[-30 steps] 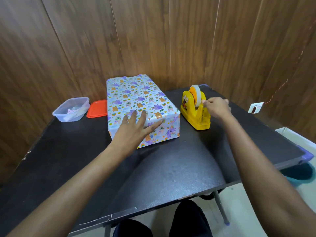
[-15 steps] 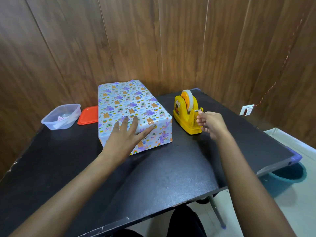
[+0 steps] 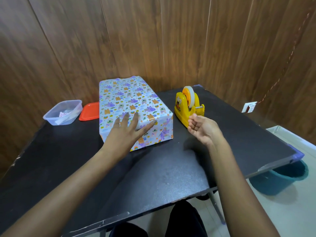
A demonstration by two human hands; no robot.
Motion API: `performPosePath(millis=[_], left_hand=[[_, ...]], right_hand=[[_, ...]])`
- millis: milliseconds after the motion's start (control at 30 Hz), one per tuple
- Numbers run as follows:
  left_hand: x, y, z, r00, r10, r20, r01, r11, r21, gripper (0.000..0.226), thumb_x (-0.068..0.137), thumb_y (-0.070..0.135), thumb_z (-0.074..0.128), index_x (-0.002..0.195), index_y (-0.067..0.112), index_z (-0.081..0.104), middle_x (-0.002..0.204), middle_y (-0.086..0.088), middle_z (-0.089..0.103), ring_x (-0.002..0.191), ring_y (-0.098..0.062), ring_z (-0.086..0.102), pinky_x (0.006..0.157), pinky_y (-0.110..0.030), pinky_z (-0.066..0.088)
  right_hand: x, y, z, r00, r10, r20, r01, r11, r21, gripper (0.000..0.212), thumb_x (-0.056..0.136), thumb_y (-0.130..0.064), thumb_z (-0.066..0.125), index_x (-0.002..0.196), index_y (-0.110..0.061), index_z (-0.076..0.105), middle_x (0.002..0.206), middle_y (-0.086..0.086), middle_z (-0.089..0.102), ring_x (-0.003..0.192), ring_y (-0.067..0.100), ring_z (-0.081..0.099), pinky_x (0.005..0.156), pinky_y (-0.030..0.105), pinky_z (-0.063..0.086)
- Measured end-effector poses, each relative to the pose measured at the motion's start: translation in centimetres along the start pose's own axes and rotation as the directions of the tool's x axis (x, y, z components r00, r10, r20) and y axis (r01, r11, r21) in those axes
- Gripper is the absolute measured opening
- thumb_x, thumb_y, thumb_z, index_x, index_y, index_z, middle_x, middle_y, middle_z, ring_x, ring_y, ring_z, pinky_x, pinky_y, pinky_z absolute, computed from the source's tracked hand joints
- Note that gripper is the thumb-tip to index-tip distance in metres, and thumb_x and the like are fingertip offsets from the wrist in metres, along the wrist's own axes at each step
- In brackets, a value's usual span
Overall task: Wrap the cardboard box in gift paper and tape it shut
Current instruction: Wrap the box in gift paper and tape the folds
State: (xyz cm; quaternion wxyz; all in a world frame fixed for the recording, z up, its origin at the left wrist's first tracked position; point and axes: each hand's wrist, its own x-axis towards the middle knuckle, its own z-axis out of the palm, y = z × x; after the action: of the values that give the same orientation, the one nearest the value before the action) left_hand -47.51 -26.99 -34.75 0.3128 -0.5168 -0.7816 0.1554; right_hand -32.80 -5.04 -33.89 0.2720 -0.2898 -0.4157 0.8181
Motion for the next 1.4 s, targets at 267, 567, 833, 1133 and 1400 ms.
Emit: performPosePath(millis=[267, 567, 833, 1133, 1400], left_hand=[[-2.5, -0.9, 0.6, 0.96, -0.258, -0.105, 0.256, 0.966, -0.033, 0.111, 0.045, 0.047, 0.088, 0.135, 0.006, 0.038, 0.123, -0.016, 0.061, 0.116, -0.037, 0.056, 0.096, -0.055, 0.042], [-4.5, -3.5, 1.1, 0.952, -0.237, -0.196, 0.163, 0.929, -0.332, 0.07, 0.064, 0.013, 0.084, 0.128, 0.012, 0.057, 0.129, -0.008, 0.059, 0.111, -0.033, 0.061, 0.084, -0.04, 0.053], [-5.0, -3.9, 0.9, 0.949, -0.252, -0.191, 0.149, 0.89, -0.432, 0.067, 0.071, -0.001, 0.075, 0.132, 0.018, 0.055, 0.134, -0.002, 0.056, 0.119, -0.028, 0.056, 0.086, -0.034, 0.051], [-4.9, -3.8, 1.5, 0.945, -0.233, -0.23, 0.13, 0.912, -0.39, 0.071, 0.065, -0.001, 0.079, 0.13, 0.016, 0.056, 0.131, -0.004, 0.058, 0.114, -0.03, 0.059, 0.088, -0.036, 0.051], [-4.8, -3.7, 1.7, 0.939, -0.24, -0.245, 0.131, 0.911, -0.392, 0.071, 0.063, 0.015, 0.084, 0.129, 0.015, 0.057, 0.13, -0.005, 0.059, 0.114, -0.031, 0.059, 0.091, -0.04, 0.049]], right_hand=[[-5.1, 5.6, 4.8, 0.969, 0.053, 0.24, 0.017, 0.959, -0.282, 0.016, 0.091, 0.003, 0.053, 0.078, 0.0, 0.061, 0.055, 0.005, 0.048, 0.045, 0.008, 0.041, 0.044, 0.017, 0.047], [-7.4, 12.6, 10.1, 0.961, 0.124, 0.247, -0.103, 0.99, -0.094, 0.018, 0.092, 0.0, 0.053, 0.076, -0.003, 0.061, 0.057, 0.006, 0.048, 0.037, 0.004, 0.042, 0.045, 0.018, 0.048], [-7.7, 15.1, 13.4, 0.973, 0.166, 0.159, -0.179, 0.982, 0.069, 0.024, 0.093, 0.0, 0.052, 0.07, -0.003, 0.057, 0.052, 0.003, 0.048, 0.034, 0.003, 0.041, 0.042, 0.017, 0.046], [-7.1, 15.7, 16.1, 0.981, 0.188, 0.048, -0.194, 0.965, 0.177, 0.025, 0.094, -0.002, 0.052, 0.069, -0.005, 0.056, 0.052, 0.003, 0.046, 0.029, 0.002, 0.038, 0.038, 0.015, 0.045], [-6.7, 15.5, 16.2, 0.96, 0.271, 0.068, -0.278, 0.95, 0.141, 0.03, 0.096, 0.001, 0.043, 0.069, -0.006, 0.053, 0.038, -0.002, 0.051, 0.026, 0.008, 0.044, 0.037, 0.022, 0.05]])
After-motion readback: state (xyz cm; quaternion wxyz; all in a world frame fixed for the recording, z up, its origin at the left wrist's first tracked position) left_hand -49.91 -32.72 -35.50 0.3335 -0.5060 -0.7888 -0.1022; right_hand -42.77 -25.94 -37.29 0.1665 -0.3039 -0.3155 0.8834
